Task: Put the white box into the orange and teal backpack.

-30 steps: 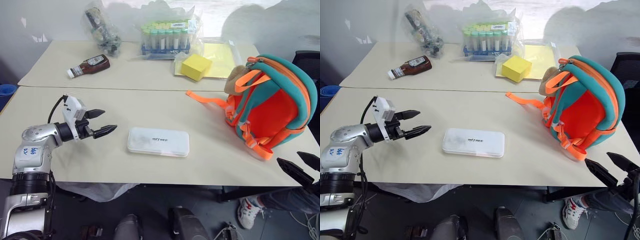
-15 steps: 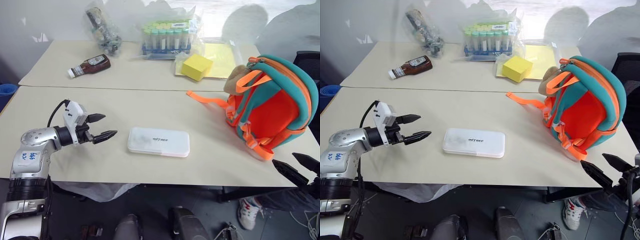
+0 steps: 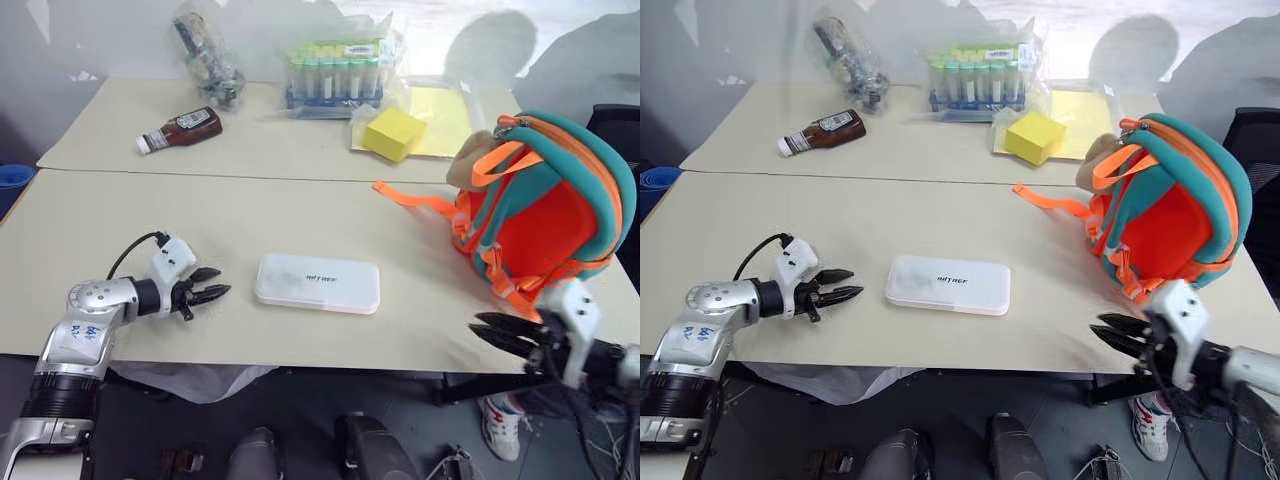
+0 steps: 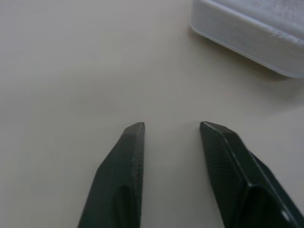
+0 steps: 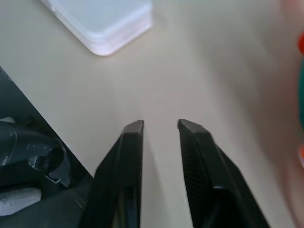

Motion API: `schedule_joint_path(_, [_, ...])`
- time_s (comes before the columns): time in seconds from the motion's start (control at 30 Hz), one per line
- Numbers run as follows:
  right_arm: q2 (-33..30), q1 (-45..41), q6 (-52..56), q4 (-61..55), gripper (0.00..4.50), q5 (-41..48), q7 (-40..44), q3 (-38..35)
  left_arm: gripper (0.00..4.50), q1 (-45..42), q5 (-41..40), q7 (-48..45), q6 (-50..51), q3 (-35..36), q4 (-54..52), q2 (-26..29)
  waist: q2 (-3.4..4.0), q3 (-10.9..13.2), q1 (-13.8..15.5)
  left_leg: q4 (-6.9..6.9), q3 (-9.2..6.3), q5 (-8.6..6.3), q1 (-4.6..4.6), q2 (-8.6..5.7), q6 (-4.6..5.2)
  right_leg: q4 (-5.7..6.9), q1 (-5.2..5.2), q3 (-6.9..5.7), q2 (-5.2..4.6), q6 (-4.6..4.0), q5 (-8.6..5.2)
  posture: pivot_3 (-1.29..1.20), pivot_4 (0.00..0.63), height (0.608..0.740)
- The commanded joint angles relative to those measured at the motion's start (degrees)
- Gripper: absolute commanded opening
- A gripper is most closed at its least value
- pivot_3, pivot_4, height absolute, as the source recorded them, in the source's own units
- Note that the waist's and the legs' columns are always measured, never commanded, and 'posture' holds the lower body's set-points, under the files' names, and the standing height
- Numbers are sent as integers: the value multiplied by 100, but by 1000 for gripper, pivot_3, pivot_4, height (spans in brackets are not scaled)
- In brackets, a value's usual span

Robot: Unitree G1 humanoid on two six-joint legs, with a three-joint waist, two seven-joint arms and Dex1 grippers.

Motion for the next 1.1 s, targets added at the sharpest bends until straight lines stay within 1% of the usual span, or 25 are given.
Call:
schedule_joint_path(0.03, [208, -734, -20, 255, 0, -491, -319, 888, 714, -319, 137, 61, -53, -280, -72, -211, -1, -1, 10, 2, 0, 0, -2, -3, 2, -1, 0, 0, -3, 0, 0, 0, 150, 740])
schedule_joint_path(0.1, [421, -1335, 46, 649, 0, -872, -626, 1380, 101, -500, 171, 58, 64, -418, 3, -349, -4, -1, 9, 4, 1, 1, -7, -7, 5, -2, -1, 0, -7, 1, 1, 0, 150, 740])
schedule_joint_path(0.13, [534, -1601, 65, 857, 0, -1035, -768, 1562, 14, -566, 150, 37, 179, -474, 7, -414, -6, -2, 6, 6, 2, 0, -8, -6, 5, -3, -2, 0, -5, 1, 1, 0, 150, 740])
schedule_joint_path(0.23, [795, -2164, 53, 1330, 0, -1432, -1035, 1921, 14, -665, 111, -60, 323, -639, -127, -572, -6, -2, -4, 5, 10, 2, -19, -6, -2, 5, -20, 5, -4, 1, 1, 0, 150, 740])
schedule_joint_path(0.3, [863, -2316, 53, 1468, 0, -1598, -1099, 2023, 14, -702, 125, -89, 328, -706, -189, -638, -6, -2, 0, 4, 10, 14, -23, 2, -31, 7, -28, 5, 7, -4, -3, 0, 150, 740])
schedule_joint_path(0.43, [842, -2303, -17, 1609, 0, -1794, -1031, 2100, 14, -915, 95, -86, 462, -938, -269, -1010, -5, -2, 44, 5, 3, 18, -32, 8, -39, 6, -32, -5, 14, -6, -9, 0, 150, 740])
schedule_joint_path(0.53, [856, -2264, -39, 1659, 0, -1853, -1031, 2065, 14, -976, 159, -93, 465, -1041, -269, -1133, -5, -2, 66, 21, 3, 17, -45, 5, -36, 6, -33, -5, 10, 0, -7, 0, 150, 740])
schedule_joint_path(0.67, [949, -2249, 18, 1600, 0, -1815, -1086, 1964, 14, -1036, -98, -167, 994, -845, -168, -1071, -5, -2, 32, 32, 3, 18, -46, 4, -31, 11, -32, -3, 10, 8, -2, 0, 150, 740])
schedule_joint_path(0.73, [983, -2251, 10, 1584, 0, -1870, -1102, 2012, 14, -1114, -406, -263, 1563, -620, -38, -993, -5, -2, -4, 32, 1, 20, -44, 4, -32, 21, -33, -3, 11, 8, -2, 0, 150, 740])
schedule_joint_path(0.77, [1000, -2249, -15, 1585, 0, -1911, -1108, 2051, 401, -1206, -626, -267, 2022, -460, 59, -985, -5, -2, -12, 32, -1, 21, -43, 4, -33, 25, -33, -4, 12, 7, -2, 0, 150, 740])
schedule_joint_path(0.83, [1054, -2263, -35, 1597, 0, -1961, -1128, 2099, 899, -1413, -1055, -400, 3061, -265, 243, -886, -5, -2, -13, 34, -7, 24, -41, 4, -35, 36, -34, -10, 14, 6, -2, 0, 150, 740])
schedule_joint_path(0.93, [1116, -2311, -50, 1623, 0, -2017, -1144, 2135, 1853, -1679, -1488, -681, 4414, -307, 422, -622, -5, -2, -27, 37, -12, 26, -40, 2, -35, 42, -33, -16, 13, 5, -2, 0, 150, 740])
schedule_joint_path(1.0, [1137, -2355, -103, 1653, 0, -2101, -1130, 2189, 2427, -1937, -1706, -776, 5083, -322, 640, -528, -5, -2, -29, 38, -12, 27, -39, 1, -37, 43, -33, -20, 13, 5, -2, 0, 150, 740])
schedule_joint_path(1.1, [1177, -2390, -109, 1656, 0, -2174, -1101, 2261, 3422, -2358, -1828, -644, 5669, -255, 1154, -634, -5, -2, -18, 47, -15, 27, -42, 0, -37, 45, -33, -39, 10, 5, -2, 0, 150, 740])
